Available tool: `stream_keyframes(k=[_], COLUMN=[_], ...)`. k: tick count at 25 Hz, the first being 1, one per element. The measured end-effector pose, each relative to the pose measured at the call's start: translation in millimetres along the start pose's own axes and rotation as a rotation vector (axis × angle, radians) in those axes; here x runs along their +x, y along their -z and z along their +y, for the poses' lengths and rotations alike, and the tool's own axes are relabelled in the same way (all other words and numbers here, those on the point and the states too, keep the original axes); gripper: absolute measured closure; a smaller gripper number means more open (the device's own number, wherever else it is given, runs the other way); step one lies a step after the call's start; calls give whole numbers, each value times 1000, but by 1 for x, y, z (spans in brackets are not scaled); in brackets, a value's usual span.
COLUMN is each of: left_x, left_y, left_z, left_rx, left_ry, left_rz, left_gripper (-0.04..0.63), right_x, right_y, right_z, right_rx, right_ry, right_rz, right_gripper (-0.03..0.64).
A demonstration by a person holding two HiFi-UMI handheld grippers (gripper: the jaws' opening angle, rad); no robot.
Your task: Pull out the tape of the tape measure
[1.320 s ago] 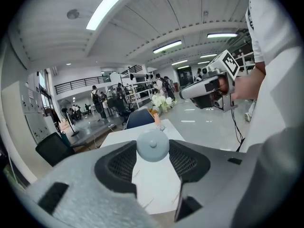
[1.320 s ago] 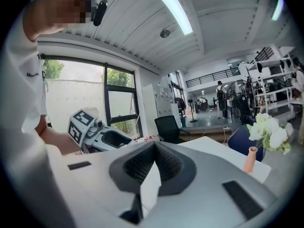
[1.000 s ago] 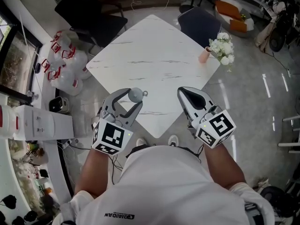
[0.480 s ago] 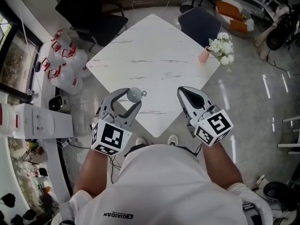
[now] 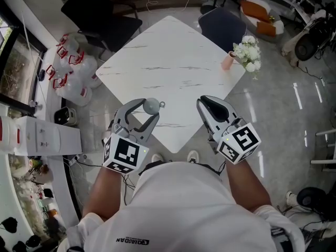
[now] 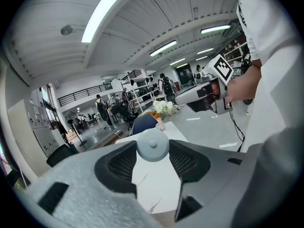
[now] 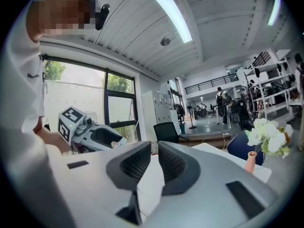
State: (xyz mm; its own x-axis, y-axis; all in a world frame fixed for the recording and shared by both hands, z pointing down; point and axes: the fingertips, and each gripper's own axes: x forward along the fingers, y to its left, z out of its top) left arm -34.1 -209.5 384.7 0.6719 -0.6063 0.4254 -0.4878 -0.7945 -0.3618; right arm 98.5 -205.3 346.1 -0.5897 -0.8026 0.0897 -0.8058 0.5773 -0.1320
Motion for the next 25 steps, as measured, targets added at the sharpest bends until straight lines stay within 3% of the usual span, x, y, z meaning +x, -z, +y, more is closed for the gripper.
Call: stream_keyframes(k=[10, 25], left_x=[1, 11], left_y=[-4, -24], left_z=[-2, -22], left_rx=[21, 86], left_ry=[-6, 33], left_rz=[-3, -31], left_gripper=[373, 373], right_x=[0, 35], right_y=[-4, 9], right_z=[5, 62], right_rx=[29, 178], right_ry=[-13, -232], right_rz=[-15, 53], right_gripper=[547, 549])
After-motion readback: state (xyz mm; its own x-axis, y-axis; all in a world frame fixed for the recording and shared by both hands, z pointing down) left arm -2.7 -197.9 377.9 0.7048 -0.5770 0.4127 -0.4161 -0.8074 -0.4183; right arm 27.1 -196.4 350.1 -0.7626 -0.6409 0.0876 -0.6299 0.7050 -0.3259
